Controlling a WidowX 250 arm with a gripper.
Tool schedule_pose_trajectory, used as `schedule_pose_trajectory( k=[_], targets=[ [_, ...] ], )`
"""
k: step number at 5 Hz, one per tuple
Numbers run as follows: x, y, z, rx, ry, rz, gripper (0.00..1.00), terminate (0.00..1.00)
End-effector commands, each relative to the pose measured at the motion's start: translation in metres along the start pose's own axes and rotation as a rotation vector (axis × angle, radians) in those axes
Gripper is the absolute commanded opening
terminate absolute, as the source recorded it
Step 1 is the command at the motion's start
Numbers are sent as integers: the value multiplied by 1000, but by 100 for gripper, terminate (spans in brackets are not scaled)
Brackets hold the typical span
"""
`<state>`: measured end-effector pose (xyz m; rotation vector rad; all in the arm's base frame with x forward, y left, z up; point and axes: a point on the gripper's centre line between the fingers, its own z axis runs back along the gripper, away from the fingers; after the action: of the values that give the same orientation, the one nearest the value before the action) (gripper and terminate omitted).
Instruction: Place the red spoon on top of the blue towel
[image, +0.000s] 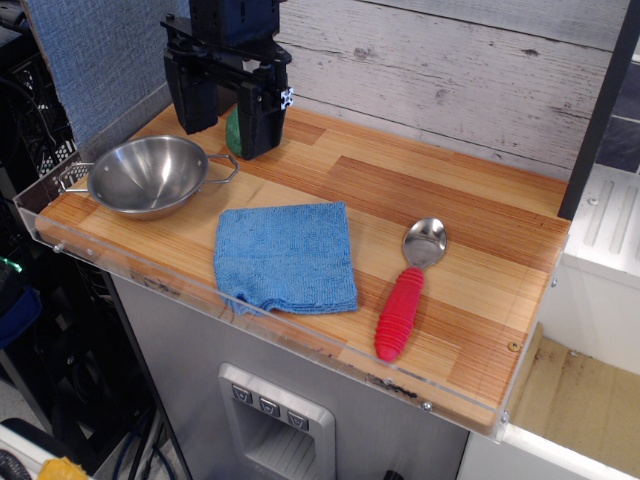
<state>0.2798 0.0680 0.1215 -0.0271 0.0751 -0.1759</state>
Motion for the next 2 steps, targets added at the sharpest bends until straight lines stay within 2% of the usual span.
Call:
schedule_pose_trajectory(
  k=[1,2],
  targets=[
    [0,0,0,0,0,0,100,0],
    [4,-22,-8,-8,-8,-13,100,0]
  ],
)
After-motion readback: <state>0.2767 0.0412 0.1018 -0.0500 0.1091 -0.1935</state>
